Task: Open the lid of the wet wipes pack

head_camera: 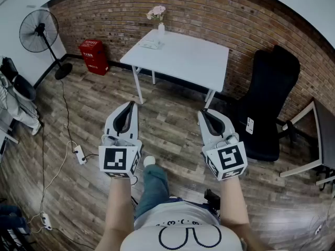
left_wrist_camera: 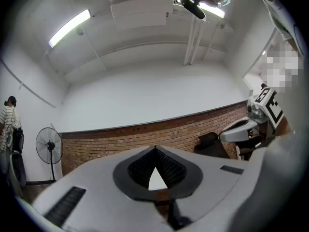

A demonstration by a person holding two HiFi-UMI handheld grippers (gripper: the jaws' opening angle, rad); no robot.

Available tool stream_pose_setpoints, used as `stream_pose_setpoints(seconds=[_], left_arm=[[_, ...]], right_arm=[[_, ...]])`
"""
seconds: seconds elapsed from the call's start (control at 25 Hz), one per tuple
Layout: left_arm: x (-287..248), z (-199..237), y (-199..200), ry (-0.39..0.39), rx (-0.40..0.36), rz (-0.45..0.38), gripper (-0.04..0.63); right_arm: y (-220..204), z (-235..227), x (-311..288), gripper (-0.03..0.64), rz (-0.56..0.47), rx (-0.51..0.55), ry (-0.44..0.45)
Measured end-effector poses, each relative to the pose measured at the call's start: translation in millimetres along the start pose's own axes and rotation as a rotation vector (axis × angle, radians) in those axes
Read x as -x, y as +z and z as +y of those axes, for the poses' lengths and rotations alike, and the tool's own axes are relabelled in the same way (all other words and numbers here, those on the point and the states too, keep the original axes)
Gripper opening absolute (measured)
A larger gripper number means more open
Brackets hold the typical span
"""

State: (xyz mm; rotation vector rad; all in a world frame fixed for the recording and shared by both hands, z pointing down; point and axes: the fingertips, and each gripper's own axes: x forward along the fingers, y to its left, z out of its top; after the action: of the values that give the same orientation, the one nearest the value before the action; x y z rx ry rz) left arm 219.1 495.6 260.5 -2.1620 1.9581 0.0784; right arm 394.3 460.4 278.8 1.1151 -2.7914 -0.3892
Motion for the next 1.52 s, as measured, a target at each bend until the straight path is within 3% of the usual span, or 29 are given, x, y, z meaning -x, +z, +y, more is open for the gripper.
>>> stream_pose_setpoints(seconds=[0.32, 0.52, 0.92, 1.52], left_arm=[[-74.6, 57.5, -47.7, 0.001, 0.029, 0.056, -0.002], [-140.0, 121.2, -81.5, -0.001, 0.045, 0.075, -0.002], [-274.2, 243.5, -113.0, -0.053, 0.049, 0.077, -0.002], [-353.4, 326.4, -170.0, -0.052, 0.1, 0.125, -0.002]], right_arm=[[-22.5, -22.9, -93.5, -0.003, 0.002, -0.093, 0.021], [-41.3, -29.5, -189.4, -0.003, 0.04, -0.082, 0.032], [-40.7, -39.6, -376.6, -0.002, 0.068, -0.059, 0.037], [-68.8, -41.7, -510.8, -0.002, 0.123, -0.045, 0.078]])
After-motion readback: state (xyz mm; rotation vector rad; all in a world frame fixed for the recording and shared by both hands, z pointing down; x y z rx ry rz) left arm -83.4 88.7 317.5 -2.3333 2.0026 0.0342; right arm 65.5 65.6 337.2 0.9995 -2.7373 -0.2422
